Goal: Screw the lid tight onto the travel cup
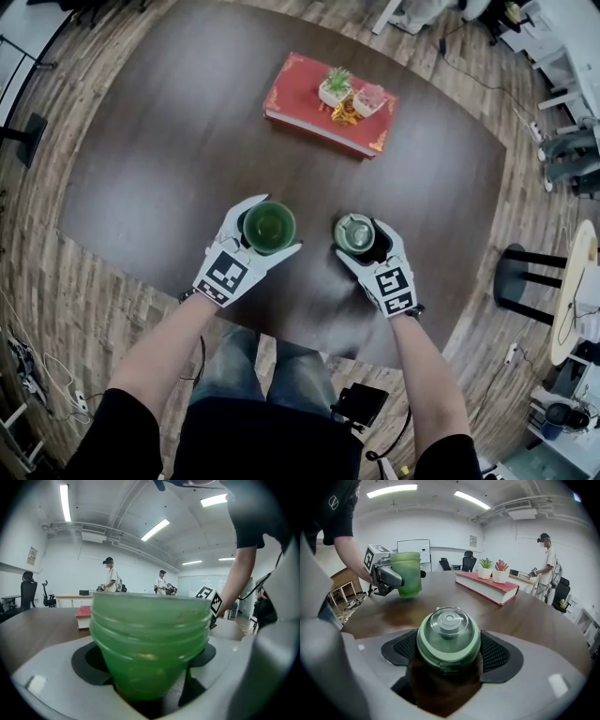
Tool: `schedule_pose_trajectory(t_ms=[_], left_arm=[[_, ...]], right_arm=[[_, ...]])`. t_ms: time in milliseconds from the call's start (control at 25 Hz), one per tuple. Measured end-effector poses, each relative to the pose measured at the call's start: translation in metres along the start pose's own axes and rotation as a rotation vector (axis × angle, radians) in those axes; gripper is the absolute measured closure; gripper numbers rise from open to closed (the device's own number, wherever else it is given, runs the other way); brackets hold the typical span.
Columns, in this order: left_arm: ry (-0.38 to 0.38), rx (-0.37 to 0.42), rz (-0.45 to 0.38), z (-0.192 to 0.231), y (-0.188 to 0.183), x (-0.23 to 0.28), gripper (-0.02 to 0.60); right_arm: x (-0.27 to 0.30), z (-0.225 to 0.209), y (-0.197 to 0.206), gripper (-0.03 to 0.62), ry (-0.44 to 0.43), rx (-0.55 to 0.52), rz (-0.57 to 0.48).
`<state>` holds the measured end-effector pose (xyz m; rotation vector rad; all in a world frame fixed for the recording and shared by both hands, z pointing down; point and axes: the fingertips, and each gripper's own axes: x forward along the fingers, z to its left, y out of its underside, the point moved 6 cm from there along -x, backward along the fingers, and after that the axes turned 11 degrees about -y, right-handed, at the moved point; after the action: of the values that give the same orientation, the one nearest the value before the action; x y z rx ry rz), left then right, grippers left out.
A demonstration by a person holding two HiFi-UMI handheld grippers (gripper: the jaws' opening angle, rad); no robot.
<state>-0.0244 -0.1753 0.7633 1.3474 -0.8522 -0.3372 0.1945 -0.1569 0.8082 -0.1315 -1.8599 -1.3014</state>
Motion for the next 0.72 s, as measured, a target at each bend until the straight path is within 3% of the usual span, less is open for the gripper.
schedule_pose_trajectory(t_ms=[200,360,600,720], left_arm=[[0.003,0.016,-0.004,0.003,-0.01,-0.002,0.158],[0.027,0.026,-0.008,0.003,-0.027,-0.004,0.158],[0.164,0.077,0.011,-0.011,-0.112,-0.016,0.158],[0.264,0.113,0.047,-0.021,-0.157,-0.022,0.158]], right_arm=[[-0.013,0.005,-0.02,0.169,0.018,0.02,-0.074],[-0.051,0.017,-0.071,0.169,-0.002,-0.023,-0.17],[-0.15,0.046,-0.199,0.169,-0.159,-0.194,-0.264],[-0.183,0.059,-0.252,0.169,-0.267,-0.257,-0.252]])
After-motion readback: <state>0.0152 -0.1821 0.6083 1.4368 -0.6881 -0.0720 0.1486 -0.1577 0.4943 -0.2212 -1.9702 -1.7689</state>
